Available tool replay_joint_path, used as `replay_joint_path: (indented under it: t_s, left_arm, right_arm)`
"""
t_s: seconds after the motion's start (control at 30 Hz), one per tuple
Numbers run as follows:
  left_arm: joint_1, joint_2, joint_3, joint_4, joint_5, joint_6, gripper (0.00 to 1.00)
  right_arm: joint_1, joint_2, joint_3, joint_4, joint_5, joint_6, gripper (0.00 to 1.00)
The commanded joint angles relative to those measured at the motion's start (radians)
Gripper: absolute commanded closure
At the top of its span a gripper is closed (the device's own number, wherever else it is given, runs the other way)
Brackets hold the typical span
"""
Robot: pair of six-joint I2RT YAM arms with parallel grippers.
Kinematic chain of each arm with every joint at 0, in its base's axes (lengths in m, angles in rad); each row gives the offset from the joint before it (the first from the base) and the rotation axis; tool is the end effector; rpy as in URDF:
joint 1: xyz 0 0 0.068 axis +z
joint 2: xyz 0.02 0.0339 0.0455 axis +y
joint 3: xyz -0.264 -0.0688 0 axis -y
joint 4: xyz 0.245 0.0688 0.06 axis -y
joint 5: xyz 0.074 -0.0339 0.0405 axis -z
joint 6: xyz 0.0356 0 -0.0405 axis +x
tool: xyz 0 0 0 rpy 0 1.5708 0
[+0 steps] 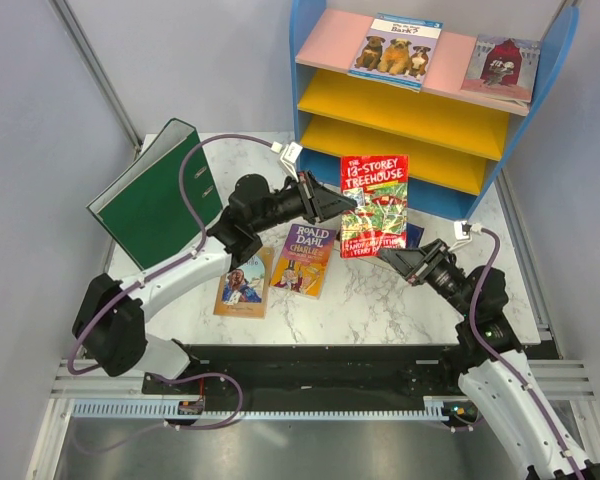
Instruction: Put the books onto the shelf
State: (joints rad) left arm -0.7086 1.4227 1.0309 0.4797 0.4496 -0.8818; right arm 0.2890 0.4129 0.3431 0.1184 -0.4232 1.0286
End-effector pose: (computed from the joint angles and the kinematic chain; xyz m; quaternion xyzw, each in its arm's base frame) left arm 0.2451 -0.2304 0.3458 0.1068 0.6701 -0.6187 0.3959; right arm 0.1234 0.0519 0.2674 0.1019 0.6837 0.5479 0.4711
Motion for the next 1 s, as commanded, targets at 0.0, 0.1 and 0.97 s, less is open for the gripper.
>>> replay_joint_path:
  t_s: [0.0,0.1,0.97]
  left_arm:
    - [-0.005,0.007,0.072,0.093,0.014,-0.025,0.98]
    - [0.0,0.015,0.087,0.044,0.005,0.009,0.84]
    - [0.081,-0.346,-0.377,-0.451,-0.255,0.25,0.09]
  right_arm:
    - [0.002,0.018,0.045,0.018,-0.014,0.001,1.0]
    - [0.002,0.027,0.079,0.017,-0.028,-0.012,1.0]
    - [0.002,0.457,0.776,-0.171,-0.137,-0.346,1.0]
